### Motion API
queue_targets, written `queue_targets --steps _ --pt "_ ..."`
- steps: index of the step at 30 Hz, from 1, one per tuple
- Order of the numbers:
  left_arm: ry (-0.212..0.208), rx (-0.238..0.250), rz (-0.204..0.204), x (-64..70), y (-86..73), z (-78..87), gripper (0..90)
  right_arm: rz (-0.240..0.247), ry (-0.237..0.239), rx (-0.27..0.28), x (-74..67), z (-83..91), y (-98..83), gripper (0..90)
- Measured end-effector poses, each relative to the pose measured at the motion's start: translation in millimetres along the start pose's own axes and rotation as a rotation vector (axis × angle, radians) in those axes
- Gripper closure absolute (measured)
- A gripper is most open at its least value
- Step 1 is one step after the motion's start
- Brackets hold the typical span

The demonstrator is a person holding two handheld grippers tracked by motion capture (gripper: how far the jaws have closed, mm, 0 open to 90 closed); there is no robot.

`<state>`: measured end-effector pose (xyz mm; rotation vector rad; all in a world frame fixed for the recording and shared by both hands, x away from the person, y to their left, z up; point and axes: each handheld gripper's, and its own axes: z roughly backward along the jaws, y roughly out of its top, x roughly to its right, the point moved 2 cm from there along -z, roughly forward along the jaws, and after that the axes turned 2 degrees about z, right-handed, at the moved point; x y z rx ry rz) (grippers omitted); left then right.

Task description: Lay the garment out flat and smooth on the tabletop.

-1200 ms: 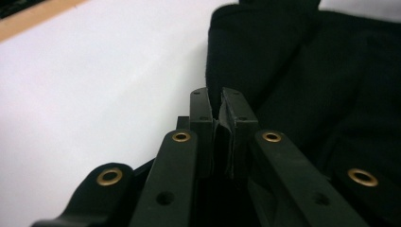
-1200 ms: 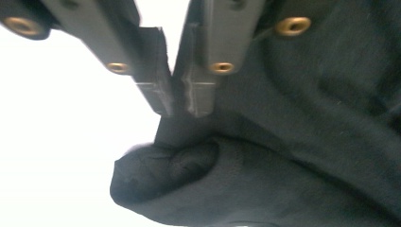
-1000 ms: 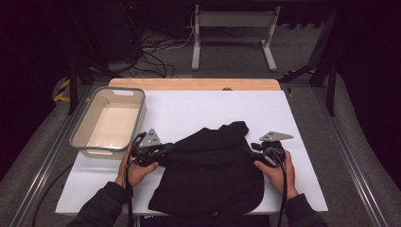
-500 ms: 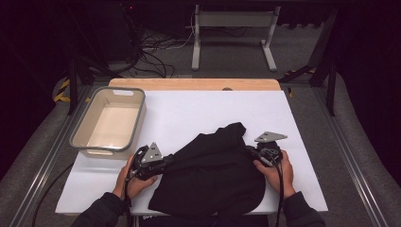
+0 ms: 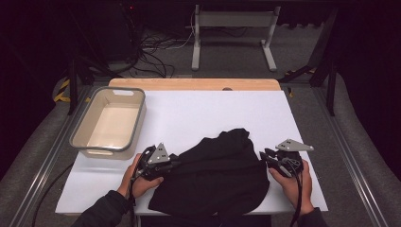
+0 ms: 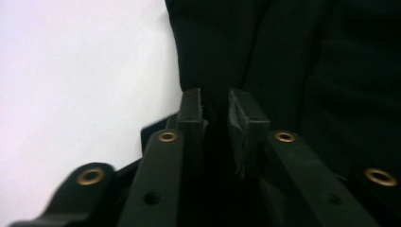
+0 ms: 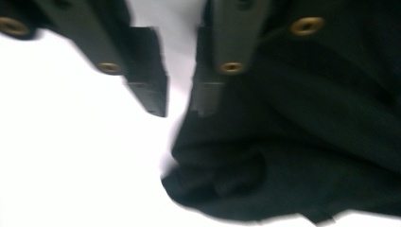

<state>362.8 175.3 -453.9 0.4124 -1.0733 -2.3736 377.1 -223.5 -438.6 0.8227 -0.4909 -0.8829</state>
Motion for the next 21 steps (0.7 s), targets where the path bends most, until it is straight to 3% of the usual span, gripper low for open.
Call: queue_targets --steps 2,4,6,8,10,12,14,15,16,17,18,20,21 --pt "-0.006 0.023 -0.014 -0.5 3.9 2.1 72.1 0.008 0.020 0.022 -3.2 -0.9 7.8 62.5" --pt "0.015 0.046 -0.022 -2.0 11.6 5.5 68.6 0.022 0.036 0.042 -6.0 -4.9 18.3 56.6" --pt "0.025 0.068 -0.009 -4.7 17.8 7.2 59.7 0.027 0.053 0.050 -7.5 -14.7 33.6 50.6" --pt "0.026 0.081 -0.008 -7.2 24.7 6.3 58.3 0.030 0.070 0.041 -8.5 -26.8 45.8 45.5" --pt "0.056 0.084 0.003 -10.3 30.3 1.0 55.7 0.029 0.097 0.012 -9.3 -44.9 57.2 40.1" --pt "0.047 0.068 0.017 -13.5 35.0 -6.1 53.9 0.026 0.136 -0.048 -11.8 -68.1 66.8 36.9" --pt "0.040 0.040 0.013 -18.3 41.7 -17.3 53.6 0.013 0.153 -0.074 -12.1 -85.2 71.5 34.9" --pt "0.059 0.025 0.002 -23.5 48.3 -25.9 55.1 0.004 0.160 -0.114 -12.0 -95.8 72.9 34.1" --pt "0.059 0.025 0.002 -23.5 48.3 -25.9 57.8 0.004 0.160 -0.114 -12.0 -95.8 72.9 34.1" --pt "0.060 0.019 0.020 -33.9 57.2 -37.4 59.4 0.037 0.143 -0.200 -12.0 -118.4 73.7 53.8" --pt "0.053 0.012 0.041 -40.9 61.3 -44.6 59.1 0.052 0.172 -0.216 -13.1 -122.3 73.3 60.3" --pt "0.051 0.010 0.056 -44.6 63.0 -48.8 57.4 0.073 0.181 -0.211 -16.0 -124.9 74.1 75.1" --pt "0.010 -0.009 0.090 -52.0 65.4 -60.3 56.3 0.095 0.183 -0.203 -17.7 -123.4 75.4 80.2"
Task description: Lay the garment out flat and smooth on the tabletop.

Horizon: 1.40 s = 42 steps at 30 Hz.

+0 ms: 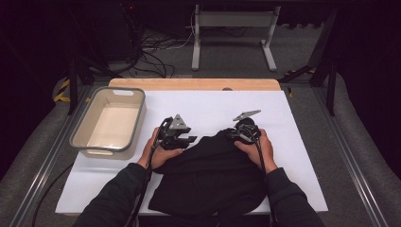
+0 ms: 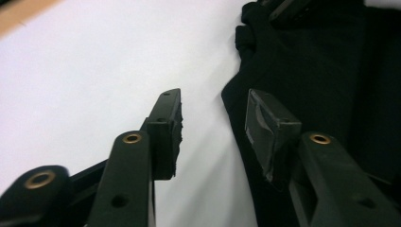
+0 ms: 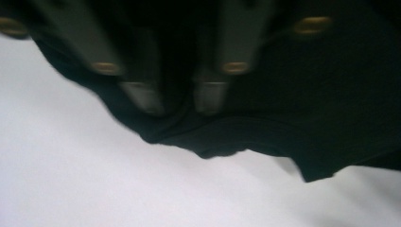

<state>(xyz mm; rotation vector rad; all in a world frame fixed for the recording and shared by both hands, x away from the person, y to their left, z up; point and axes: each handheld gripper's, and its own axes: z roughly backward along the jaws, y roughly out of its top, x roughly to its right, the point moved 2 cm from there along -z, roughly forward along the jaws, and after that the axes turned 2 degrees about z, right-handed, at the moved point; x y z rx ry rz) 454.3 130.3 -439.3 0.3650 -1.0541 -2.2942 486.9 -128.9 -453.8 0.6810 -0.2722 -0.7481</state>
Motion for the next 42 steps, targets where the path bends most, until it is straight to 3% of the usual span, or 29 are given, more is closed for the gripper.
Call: queue_targets --steps 2,3,4,5,6,7,8,9,11,14,16,17,18,20,21,22,25,26,28,29,30,32,33,34,36,38,39,41,42 --pt "0.002 -0.016 0.022 -2.2 1.6 -10.2 55.7 0.024 -0.010 0.052 -1.1 6.5 3.2 82.5" --pt "0.002 -0.016 0.022 -2.2 1.6 -10.2 54.8 0.024 -0.010 0.052 -1.1 6.5 3.2 82.5" --pt "-0.025 -0.024 0.036 -1.8 2.6 -15.4 53.8 0.044 -0.013 0.134 -2.7 16.9 7.3 84.3" --pt "-0.028 -0.021 0.042 -0.9 3.4 -17.6 53.8 0.044 -0.013 0.134 -2.7 16.9 7.3 84.3" --pt "-0.034 -0.026 0.046 3.2 5.9 -21.9 50.3 0.087 -0.054 0.219 -5.5 31.1 12.0 84.3" --pt "-0.034 -0.026 0.046 3.2 5.9 -21.9 48.5 0.087 -0.054 0.219 -5.5 31.1 12.0 84.3" --pt "-0.064 -0.029 0.043 6.6 7.0 -24.2 46.0 0.109 -0.058 0.316 -9.3 46.6 15.6 84.1" --pt "-0.069 -0.034 0.035 8.9 7.6 -25.2 45.3 0.122 -0.076 0.336 -10.6 52.1 16.6 83.8" --pt "-0.082 -0.044 0.030 14.9 8.4 -27.0 43.4 0.146 -0.051 0.393 -15.5 64.8 17.0 83.8" --pt "-0.114 -0.084 -0.021 31.2 6.9 -30.8 43.1 0.186 -0.064 0.409 -25.5 78.6 7.7 85.9" --pt "-0.125 -0.100 -0.042 36.6 6.2 -30.6 46.6 0.190 -0.058 0.408 -27.5 81.0 3.9 86.1" --pt "-0.105 -0.106 -0.068 40.7 5.8 -29.9 50.5 0.198 -0.052 0.407 -30.4 84.9 -3.6 87.4" --pt "-0.120 -0.109 -0.078 45.2 5.2 -29.4 53.6 0.201 -0.055 0.389 -33.5 90.1 -17.6 90.0" --pt "-0.141 -0.118 -0.106 51.2 4.0 -27.7 64.7 0.189 -0.045 0.362 -34.1 93.0 -27.3 90.0" --pt "-0.137 -0.127 -0.118 54.0 3.2 -26.4 64.7 0.189 -0.045 0.362 -34.1 93.0 -27.3 90.0" --pt "-0.153 -0.136 -0.133 57.5 1.8 -25.9 74.9 0.175 -0.037 0.344 -33.4 94.0 -37.8 90.0" --pt "-0.178 -0.146 -0.162 62.9 -1.4 -23.6 87.6 0.166 -0.051 0.326 -33.0 92.6 -43.6 86.7" --pt "-0.186 -0.143 -0.155 63.8 -3.0 -22.5 89.9 0.125 -0.047 0.320 -30.3 89.6 -43.4 77.4" --pt "-0.197 -0.145 -0.152 64.0 -4.4 -23.0 90.0 0.095 -0.048 0.311 -28.2 85.0 -41.0 63.9" --pt "-0.197 -0.145 -0.152 64.0 -4.4 -23.0 90.0 0.095 -0.048 0.311 -28.2 85.0 -41.0 63.9" --pt "-0.197 -0.148 -0.149 65.1 -6.1 -25.1 90.0 0.040 -0.073 0.289 -24.2 77.0 -36.3 53.7" --pt "-0.198 -0.152 -0.154 66.7 -7.6 -27.3 90.0 -0.019 -0.056 0.283 -19.1 68.7 -31.5 46.7" --pt "-0.198 -0.152 -0.154 66.7 -7.6 -27.3 90.0 -0.019 -0.056 0.283 -19.1 68.7 -31.5 46.7" --pt "-0.202 -0.143 -0.147 66.5 -8.1 -27.4 90.0 -0.058 -0.081 0.265 -13.4 57.1 -24.4 43.9" --pt "-0.200 -0.137 -0.141 66.3 -9.0 -27.2 90.0 -0.058 -0.093 0.252 -12.2 52.9 -22.3 42.3" --pt "-0.200 -0.137 -0.137 66.2 -9.3 -27.2 90.0 -0.086 -0.076 0.195 -5.5 35.4 -19.6 43.3" --pt "-0.198 -0.133 -0.140 66.4 -9.0 -27.2 89.9 -0.095 -0.067 0.175 -3.6 29.9 -20.4 48.1" --pt "-0.197 -0.124 -0.138 65.3 -8.0 -26.0 86.7 -0.072 -0.018 0.135 -3.8 23.0 -22.0 62.9" --pt "-0.185 -0.113 -0.130 63.7 -6.6 -25.0 82.5 -0.063 -0.018 0.134 -4.7 23.0 -22.7 76.8"
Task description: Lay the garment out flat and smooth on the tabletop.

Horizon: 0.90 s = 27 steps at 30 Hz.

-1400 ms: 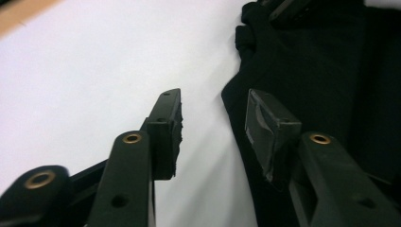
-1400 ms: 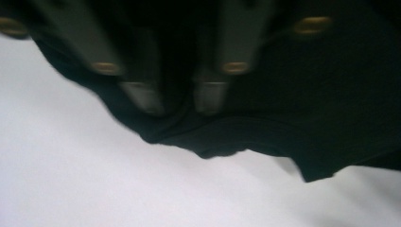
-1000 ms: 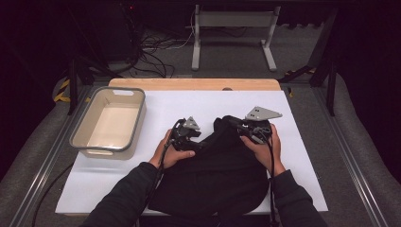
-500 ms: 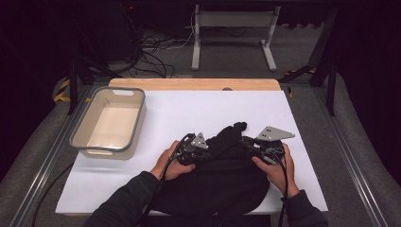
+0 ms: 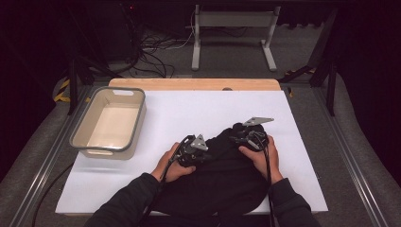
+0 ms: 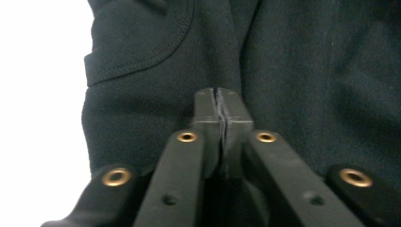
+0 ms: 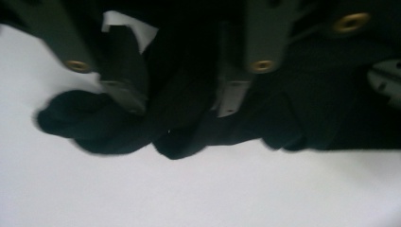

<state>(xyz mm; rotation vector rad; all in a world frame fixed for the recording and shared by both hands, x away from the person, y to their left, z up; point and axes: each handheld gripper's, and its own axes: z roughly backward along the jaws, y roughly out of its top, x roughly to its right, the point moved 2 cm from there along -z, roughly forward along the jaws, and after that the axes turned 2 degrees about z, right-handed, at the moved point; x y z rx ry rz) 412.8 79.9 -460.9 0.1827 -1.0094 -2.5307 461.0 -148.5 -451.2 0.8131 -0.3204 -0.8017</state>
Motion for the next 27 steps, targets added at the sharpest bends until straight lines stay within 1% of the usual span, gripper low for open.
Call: queue_targets --steps 1,2,3,4,5,6,7,8,9,10,11,12,13,14,15,16,17,18,19,21,22,23,24,25,26,27 --pt "0.006 0.017 0.013 -2.7 1.4 2.9 78.1 0.010 0.004 0.021 -0.8 2.0 -0.2 83.2" --pt "-0.002 0.045 0.033 -5.1 2.9 6.7 76.7 0.018 0.011 0.037 -2.2 4.9 0.5 85.0" --pt "0.004 0.070 0.042 -8.1 4.8 11.4 76.1 0.036 0.012 0.056 -4.2 9.1 2.0 85.7" --pt "0.022 0.087 0.050 -10.6 6.9 14.9 72.9 0.058 -0.002 0.072 -6.5 14.3 3.6 85.9" --pt "0.053 0.105 0.064 -14.6 10.5 19.0 69.6 0.073 -0.016 0.083 -8.3 18.8 4.9 85.8" --pt "0.065 0.120 0.075 -18.8 14.7 22.0 66.0 0.092 -0.015 0.112 -10.7 25.7 7.1 85.4" --pt "0.072 0.138 0.078 -23.4 19.4 23.7 65.1 0.114 0.007 0.159 -13.5 33.3 9.9 85.2" --pt "0.085 0.151 0.087 -28.0 23.7 23.2 61.8 0.139 0.008 0.198 -15.7 41.2 12.6 85.3" --pt "0.089 0.144 0.093 -31.9 27.4 20.5 58.3 0.143 -0.005 0.224 -17.9 48.7 15.4 85.4" --pt "0.092 0.127 0.096 -35.4 30.4 15.7 55.6 0.149 0.002 0.253 -19.7 55.7 17.7 85.6" --pt "0.110 0.094 0.102 -38.4 32.2 8.2 52.0 0.157 0.013 0.275 -22.0 62.3 19.5 85.7" --pt "0.110 0.081 0.104 -39.8 32.6 3.2 49.8 0.169 -0.005 0.287 -25.0 69.7 20.8 85.7" --pt "0.092 0.054 0.111 -40.7 32.2 -4.0 49.6 0.176 -0.012 0.295 -26.4 73.5 21.2 85.8" --pt "0.074 0.032 0.119 -40.2 31.3 -11.2 47.1 0.183 0.003 0.309 -28.4 78.7 21.0 85.9" --pt "0.075 0.012 0.110 -40.1 30.7 -14.7 46.0 0.187 0.001 0.310 -31.4 82.9 19.8 86.0" --pt "0.074 -0.004 0.117 -39.0 30.1 -18.3 45.9 0.193 -0.004 0.308 -32.9 84.8 18.8 86.1" --pt "0.071 -0.025 0.122 -38.2 29.2 -22.3 45.5 0.198 0.002 0.304 -34.7 86.5 17.3 86.1" --pt "0.062 -0.026 0.135 -36.6 28.3 -25.2 44.4 0.202 0.013 0.298 -37.0 88.9 14.6 86.2" --pt "0.055 -0.020 0.142 -35.6 27.5 -25.5 44.5 0.210 0.010 0.289 -39.8 92.0 10.4 86.3" --pt "0.045 -0.017 0.141 -33.9 26.1 -24.7 52.3 0.221 0.003 0.272 -42.0 97.7 2.7 86.4" --pt "0.029 -0.018 0.128 -31.9 25.3 -23.6 55.7 0.219 -0.001 0.266 -42.1 100.0 -0.5 86.4" --pt "0.031 -0.014 0.127 -30.2 25.0 -23.0 63.4 0.217 -0.016 0.260 -40.9 103.4 -6.1 86.3" --pt "0.020 -0.021 0.115 -28.4 24.5 -21.9 65.7 0.212 -0.023 0.255 -39.6 104.9 -9.6 86.2" --pt "0.015 -0.024 0.107 -27.6 24.1 -21.0 74.4 0.198 -0.029 0.245 -37.0 105.6 -15.3 86.2" --pt "0.021 -0.028 0.102 -27.5 23.9 -20.3 77.5 0.191 -0.045 0.238 -34.8 105.3 -19.6 86.1" --pt "0.029 -0.020 0.105 -27.7 23.6 -19.2 78.8 0.186 -0.053 0.236 -33.4 104.6 -22.5 86.0"
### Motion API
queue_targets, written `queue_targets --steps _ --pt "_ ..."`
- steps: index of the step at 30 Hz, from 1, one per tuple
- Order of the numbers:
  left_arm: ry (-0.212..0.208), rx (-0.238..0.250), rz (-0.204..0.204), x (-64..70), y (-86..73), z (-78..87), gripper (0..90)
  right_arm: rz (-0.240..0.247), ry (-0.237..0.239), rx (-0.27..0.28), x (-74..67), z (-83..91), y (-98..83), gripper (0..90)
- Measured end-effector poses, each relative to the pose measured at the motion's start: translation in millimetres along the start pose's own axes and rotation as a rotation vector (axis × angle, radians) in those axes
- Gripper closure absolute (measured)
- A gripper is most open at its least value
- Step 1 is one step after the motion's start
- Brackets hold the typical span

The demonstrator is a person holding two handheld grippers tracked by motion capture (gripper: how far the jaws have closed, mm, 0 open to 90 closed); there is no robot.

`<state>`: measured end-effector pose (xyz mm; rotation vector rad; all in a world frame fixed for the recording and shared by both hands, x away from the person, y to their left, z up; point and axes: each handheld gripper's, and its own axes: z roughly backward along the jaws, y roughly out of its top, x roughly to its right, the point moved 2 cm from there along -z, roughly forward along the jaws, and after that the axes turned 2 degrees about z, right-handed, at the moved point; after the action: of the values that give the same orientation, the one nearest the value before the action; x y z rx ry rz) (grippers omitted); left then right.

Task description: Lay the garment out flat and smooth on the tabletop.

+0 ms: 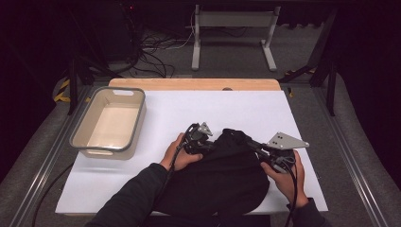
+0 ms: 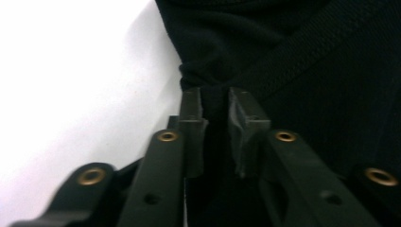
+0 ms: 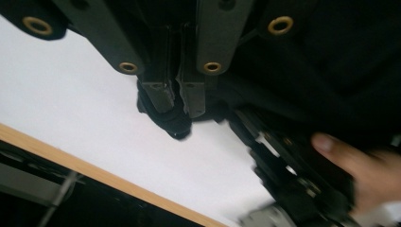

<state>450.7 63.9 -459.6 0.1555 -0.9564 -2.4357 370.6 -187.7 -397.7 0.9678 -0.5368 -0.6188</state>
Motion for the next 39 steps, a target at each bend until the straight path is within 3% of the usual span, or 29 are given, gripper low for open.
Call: queue_targets --steps 3,8,12,16,18,20,22,24,27,30,34,35,37,39 --pt "0.009 0.054 0.019 -3.0 0.3 7.1 84.6 -0.029 -0.005 -0.016 3.6 -3.3 -10.1 86.0" --pt "0.077 0.181 0.028 -9.6 4.4 32.6 85.3 -0.049 -0.034 0.001 6.9 -7.6 -11.8 85.5" --pt "0.192 0.274 0.038 -17.9 11.8 63.6 85.1 -0.044 -0.048 0.030 11.1 -15.9 -2.3 85.4" --pt "0.282 0.327 0.034 -26.2 21.7 92.9 84.6 -0.038 -0.067 0.075 21.7 -34.2 18.9 85.4" --pt "0.296 0.332 0.034 -29.8 25.8 100.1 83.9 -0.030 -0.056 0.076 27.4 -45.7 32.1 85.4" --pt "0.351 0.325 0.033 -36.7 30.8 107.2 82.2 -0.018 -0.074 0.083 32.3 -54.7 43.9 85.4" --pt "0.350 0.315 0.042 -44.8 33.0 109.4 88.0 -0.019 -0.070 0.062 38.3 -65.2 55.8 85.2" --pt "0.383 0.295 0.039 -53.6 34.8 108.0 90.0 -0.024 -0.092 0.066 45.1 -74.3 63.4 85.3" --pt "0.387 0.250 0.024 -61.9 35.9 98.6 90.0 -0.036 -0.107 0.045 55.5 -90.5 70.8 85.3" --pt "0.365 0.236 0.047 -66.8 33.9 88.2 90.0 -0.018 -0.147 0.019 62.2 -103.2 72.2 84.5" --pt "0.355 0.220 0.076 -72.9 30.2 76.0 87.2 -0.031 -0.172 -0.012 68.6 -115.4 68.6 82.2" --pt "0.351 0.216 0.085 -74.0 28.7 74.4 84.2 -0.036 -0.174 -0.022 70.7 -117.1 66.3 76.5" --pt "0.362 0.212 0.097 -75.3 24.8 72.7 76.8 -0.059 -0.173 -0.055 71.7 -118.4 62.4 56.1" --pt "0.343 0.202 0.097 -75.4 17.9 70.7 71.9 -0.061 -0.142 -0.104 71.3 -117.4 57.6 46.2"
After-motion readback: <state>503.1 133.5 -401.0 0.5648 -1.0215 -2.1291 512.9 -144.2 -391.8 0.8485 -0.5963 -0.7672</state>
